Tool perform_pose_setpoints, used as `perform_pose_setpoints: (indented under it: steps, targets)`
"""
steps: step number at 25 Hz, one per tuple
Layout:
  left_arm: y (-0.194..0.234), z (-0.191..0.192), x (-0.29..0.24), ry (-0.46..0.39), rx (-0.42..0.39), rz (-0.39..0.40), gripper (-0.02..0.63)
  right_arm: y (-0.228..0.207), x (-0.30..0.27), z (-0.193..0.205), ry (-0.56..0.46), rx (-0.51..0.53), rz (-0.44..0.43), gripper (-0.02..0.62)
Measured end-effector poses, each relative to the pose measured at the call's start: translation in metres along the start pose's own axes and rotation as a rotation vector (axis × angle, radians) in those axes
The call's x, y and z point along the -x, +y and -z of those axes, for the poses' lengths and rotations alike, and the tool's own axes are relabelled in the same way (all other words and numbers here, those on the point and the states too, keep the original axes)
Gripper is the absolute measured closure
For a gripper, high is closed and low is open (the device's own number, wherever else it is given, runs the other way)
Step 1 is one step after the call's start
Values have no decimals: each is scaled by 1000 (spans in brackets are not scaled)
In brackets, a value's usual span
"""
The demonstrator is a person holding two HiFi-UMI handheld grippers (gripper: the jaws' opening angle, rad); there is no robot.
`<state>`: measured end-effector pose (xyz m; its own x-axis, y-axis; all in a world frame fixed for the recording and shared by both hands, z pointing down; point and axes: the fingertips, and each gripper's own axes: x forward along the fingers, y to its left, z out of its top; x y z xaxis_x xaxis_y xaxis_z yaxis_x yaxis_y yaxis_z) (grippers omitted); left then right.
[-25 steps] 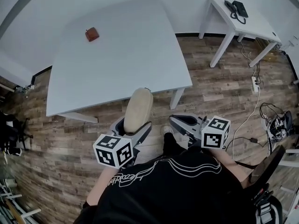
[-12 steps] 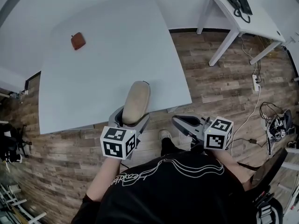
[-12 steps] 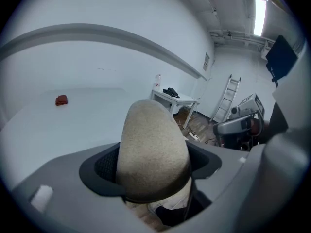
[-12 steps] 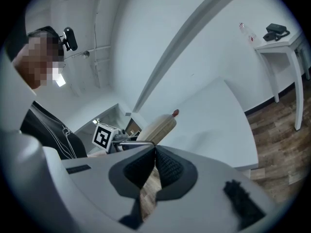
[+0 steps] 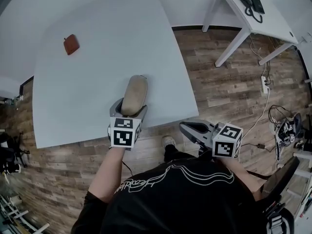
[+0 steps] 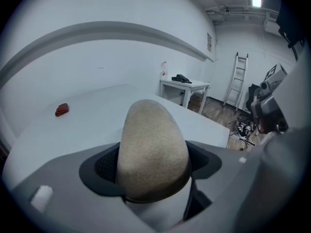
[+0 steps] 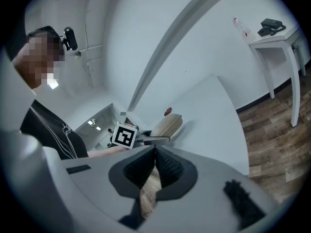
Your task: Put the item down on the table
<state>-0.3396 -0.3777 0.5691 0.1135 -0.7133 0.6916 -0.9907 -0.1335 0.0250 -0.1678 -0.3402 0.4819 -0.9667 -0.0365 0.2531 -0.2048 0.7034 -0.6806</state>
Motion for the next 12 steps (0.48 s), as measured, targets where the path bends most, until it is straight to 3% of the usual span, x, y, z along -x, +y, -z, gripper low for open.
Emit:
perform_pose_setpoints:
  steps: [7, 12]
  targets:
    - [12, 20, -32, 85, -62, -31, 222, -12, 0, 3, 1, -26, 23, 586]
    - [15, 22, -37, 91, -180, -84, 218, -13, 8, 4, -5, -38, 42, 586]
